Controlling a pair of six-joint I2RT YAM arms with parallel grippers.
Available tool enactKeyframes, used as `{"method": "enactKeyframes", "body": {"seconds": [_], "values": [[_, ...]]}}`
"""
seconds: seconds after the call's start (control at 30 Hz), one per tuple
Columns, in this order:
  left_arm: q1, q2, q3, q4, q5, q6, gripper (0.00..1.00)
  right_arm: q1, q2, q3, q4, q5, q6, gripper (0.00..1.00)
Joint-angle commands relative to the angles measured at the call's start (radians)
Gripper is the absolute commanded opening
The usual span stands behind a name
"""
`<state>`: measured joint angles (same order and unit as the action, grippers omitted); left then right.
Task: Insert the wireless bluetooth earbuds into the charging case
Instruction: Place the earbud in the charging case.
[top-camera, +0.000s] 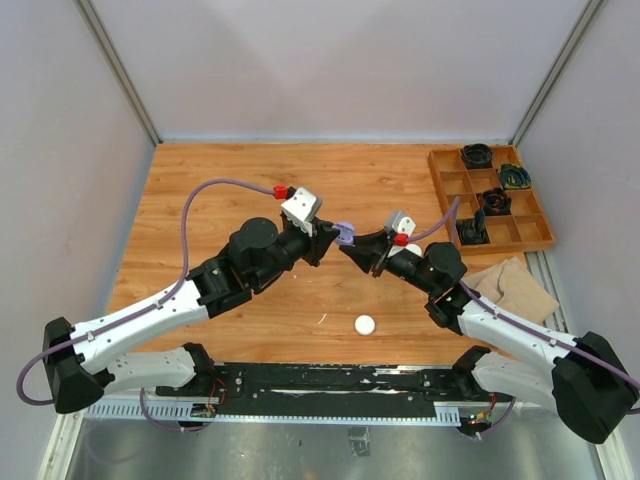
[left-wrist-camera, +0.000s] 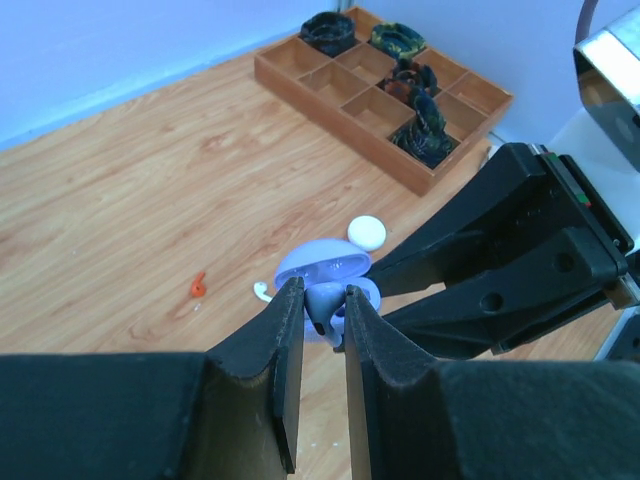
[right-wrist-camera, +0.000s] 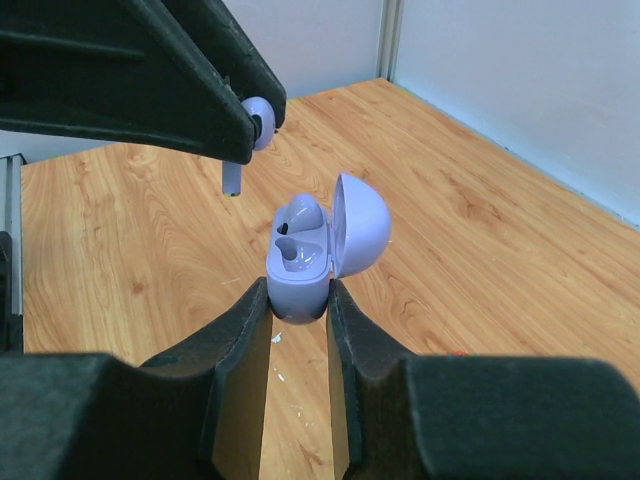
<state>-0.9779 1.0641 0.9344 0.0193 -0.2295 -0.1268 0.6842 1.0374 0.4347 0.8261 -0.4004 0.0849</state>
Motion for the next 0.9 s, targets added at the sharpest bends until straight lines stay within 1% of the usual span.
{"method": "enactKeyframes", "body": {"seconds": [0.0, 0.3, 0.87], "values": [[-0.020, -0.013, -0.016, 0.125, 0.008, 0.073, 0.18, -0.005, -0.005, 0.041, 0.062, -0.038, 0.014, 0.05], [-0.033, 0.024, -0.020, 0.168, 0.038, 0.116, 0.17, -0.003, -0.018, 0.042, 0.064, -0.064, 0.024, 0.05], [-0.037, 0.055, -0.020, 0.120, 0.060, 0.171, 0.17, -0.003, -0.063, 0.028, 0.058, -0.055, 0.006, 0.05]]}}
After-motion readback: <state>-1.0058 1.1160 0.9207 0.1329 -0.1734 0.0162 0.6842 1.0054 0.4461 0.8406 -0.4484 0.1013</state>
